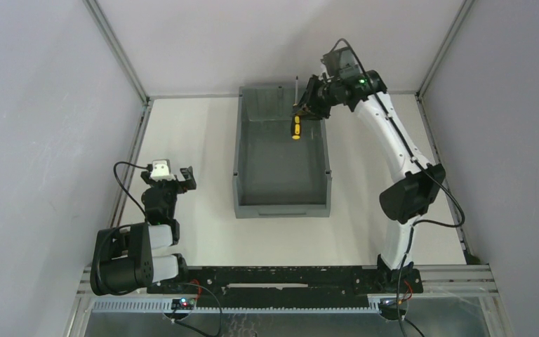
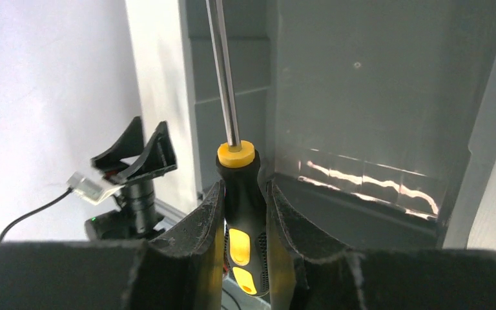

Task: Put the screwdriver in the bin
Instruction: Place the screwdriver in the bin.

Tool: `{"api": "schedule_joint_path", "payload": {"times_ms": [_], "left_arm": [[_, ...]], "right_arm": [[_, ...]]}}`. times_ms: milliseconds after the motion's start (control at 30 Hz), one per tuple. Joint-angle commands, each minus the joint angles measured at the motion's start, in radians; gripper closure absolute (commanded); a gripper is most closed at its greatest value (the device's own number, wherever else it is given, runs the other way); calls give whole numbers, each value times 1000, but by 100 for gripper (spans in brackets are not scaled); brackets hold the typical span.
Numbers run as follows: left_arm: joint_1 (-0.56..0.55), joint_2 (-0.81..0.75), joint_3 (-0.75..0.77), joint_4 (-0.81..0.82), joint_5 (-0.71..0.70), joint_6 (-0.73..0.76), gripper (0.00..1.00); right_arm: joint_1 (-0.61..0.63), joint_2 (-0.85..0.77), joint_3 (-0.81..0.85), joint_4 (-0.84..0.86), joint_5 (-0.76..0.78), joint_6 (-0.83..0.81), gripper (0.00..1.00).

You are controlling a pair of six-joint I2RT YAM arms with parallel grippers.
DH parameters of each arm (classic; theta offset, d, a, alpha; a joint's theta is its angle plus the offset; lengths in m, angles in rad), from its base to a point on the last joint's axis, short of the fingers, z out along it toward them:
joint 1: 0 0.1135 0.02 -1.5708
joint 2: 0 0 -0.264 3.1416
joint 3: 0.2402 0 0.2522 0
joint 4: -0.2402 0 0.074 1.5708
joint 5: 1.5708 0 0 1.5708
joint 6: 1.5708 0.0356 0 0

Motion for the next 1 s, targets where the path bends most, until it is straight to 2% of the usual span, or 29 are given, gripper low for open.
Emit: {"api": "schedule_joint_path", "payload": {"times_ms": [0, 333, 967], "left_arm": [[-4, -13, 39, 42, -6, -12, 0], [-3, -12, 39, 43, -6, -12, 0], [-4, -12, 40, 42, -6, -12, 0]], "right_arm": [[62, 55, 73, -46, 156, 6, 100], [148, 196, 144, -73, 291, -22, 100], [187, 403, 114, -20, 365, -64, 100]]}}
